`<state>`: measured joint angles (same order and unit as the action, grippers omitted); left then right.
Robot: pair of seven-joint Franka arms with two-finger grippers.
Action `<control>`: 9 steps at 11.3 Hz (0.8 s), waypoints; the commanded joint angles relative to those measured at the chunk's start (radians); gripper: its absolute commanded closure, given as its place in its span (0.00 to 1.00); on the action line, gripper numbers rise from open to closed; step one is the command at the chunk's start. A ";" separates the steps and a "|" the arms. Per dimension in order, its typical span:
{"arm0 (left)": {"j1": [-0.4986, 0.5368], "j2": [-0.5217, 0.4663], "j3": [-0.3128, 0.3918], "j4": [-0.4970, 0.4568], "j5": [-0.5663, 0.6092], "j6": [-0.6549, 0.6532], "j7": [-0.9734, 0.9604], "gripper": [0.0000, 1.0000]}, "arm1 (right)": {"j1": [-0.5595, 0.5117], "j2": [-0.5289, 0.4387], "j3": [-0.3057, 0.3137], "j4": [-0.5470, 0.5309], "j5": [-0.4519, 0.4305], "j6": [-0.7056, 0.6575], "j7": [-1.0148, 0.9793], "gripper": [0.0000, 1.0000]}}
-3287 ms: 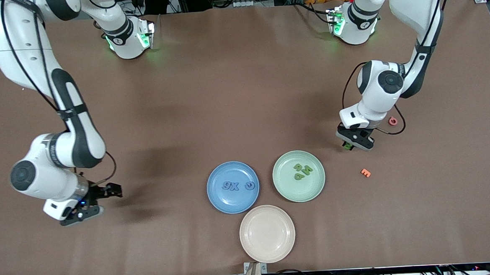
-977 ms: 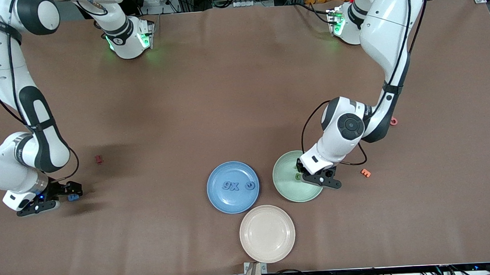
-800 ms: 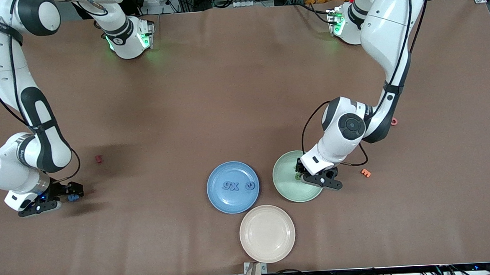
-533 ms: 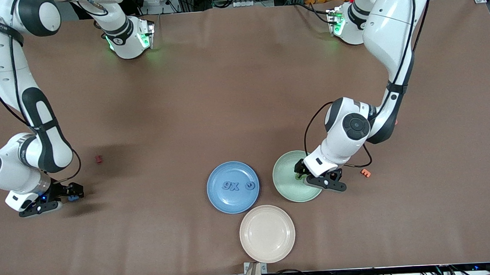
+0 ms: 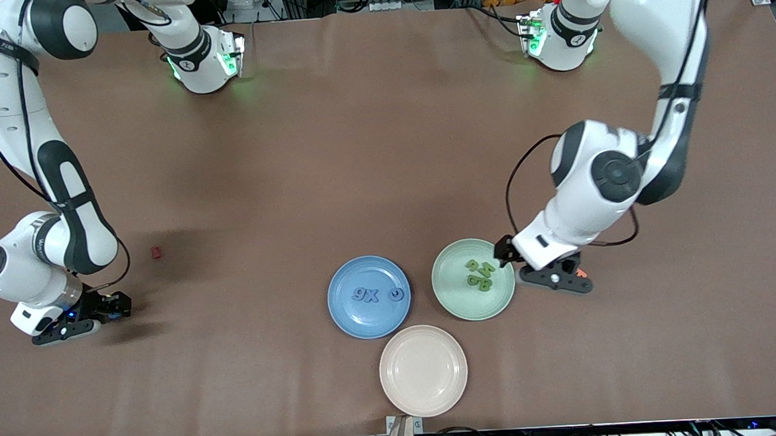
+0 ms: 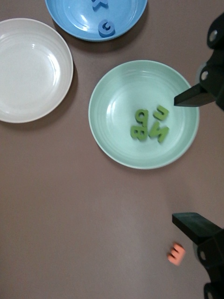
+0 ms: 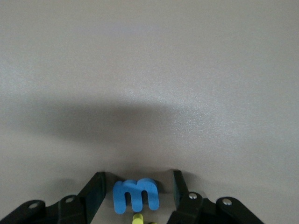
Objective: Sort letters by color into matching plates
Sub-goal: 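Lift the blue m with the right gripper while the left gripper withdraws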
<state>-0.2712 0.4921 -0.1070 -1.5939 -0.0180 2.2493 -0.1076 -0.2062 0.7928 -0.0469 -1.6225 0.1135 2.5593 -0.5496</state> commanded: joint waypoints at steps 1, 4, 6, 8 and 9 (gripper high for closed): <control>0.053 -0.125 -0.002 -0.024 -0.019 -0.143 0.000 0.00 | -0.009 -0.010 0.002 -0.037 0.011 0.015 -0.012 0.35; 0.093 -0.170 0.006 0.011 -0.020 -0.232 0.002 0.00 | -0.015 -0.017 0.002 -0.053 0.009 0.016 -0.013 0.35; 0.121 -0.202 0.007 0.023 -0.022 -0.279 0.003 0.00 | -0.016 -0.017 0.002 -0.054 0.008 0.016 -0.015 0.35; 0.148 -0.234 0.007 0.025 -0.048 -0.321 0.003 0.00 | -0.016 -0.017 0.002 -0.054 0.008 0.016 -0.016 0.39; 0.176 -0.259 0.000 0.029 -0.043 -0.342 0.003 0.00 | -0.018 -0.017 0.002 -0.054 0.008 0.015 -0.018 0.41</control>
<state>-0.1423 0.2875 -0.0985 -1.5676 -0.0329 1.9662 -0.1075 -0.2079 0.7878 -0.0475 -1.6322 0.1162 2.5671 -0.5496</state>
